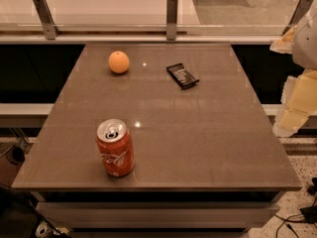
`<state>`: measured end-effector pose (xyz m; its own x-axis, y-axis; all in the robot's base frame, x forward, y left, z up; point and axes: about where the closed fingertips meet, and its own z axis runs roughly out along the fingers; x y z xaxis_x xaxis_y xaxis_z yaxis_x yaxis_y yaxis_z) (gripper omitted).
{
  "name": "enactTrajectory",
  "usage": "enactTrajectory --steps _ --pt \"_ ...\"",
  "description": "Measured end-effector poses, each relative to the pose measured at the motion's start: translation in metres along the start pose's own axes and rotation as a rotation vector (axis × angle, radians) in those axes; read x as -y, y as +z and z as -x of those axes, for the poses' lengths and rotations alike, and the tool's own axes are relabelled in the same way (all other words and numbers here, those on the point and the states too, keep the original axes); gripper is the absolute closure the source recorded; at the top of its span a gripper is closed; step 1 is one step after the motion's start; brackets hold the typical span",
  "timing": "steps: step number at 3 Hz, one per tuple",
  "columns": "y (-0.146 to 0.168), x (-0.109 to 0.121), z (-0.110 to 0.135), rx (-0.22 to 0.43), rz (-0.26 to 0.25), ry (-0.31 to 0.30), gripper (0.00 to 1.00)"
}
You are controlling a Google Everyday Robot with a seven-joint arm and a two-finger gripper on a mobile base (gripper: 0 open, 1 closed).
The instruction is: Pick rxbar chocolate
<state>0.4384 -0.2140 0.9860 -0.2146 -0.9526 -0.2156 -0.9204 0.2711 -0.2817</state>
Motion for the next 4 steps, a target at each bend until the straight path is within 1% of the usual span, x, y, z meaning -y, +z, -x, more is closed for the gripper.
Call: enactTrajectory --steps 1,2,3,4 --pt "0.000 0.000 0.000 0.000 0.000 0.000 0.00" --pt "0.009 0.000 0.009 0.069 -0.002 0.039 0.00" --pt "0.032 -0.004 0.022 0.195 -0.003 0.126 0.00" --pt "0.062 0.000 0.041 0.340 -0.014 0.236 0.00"
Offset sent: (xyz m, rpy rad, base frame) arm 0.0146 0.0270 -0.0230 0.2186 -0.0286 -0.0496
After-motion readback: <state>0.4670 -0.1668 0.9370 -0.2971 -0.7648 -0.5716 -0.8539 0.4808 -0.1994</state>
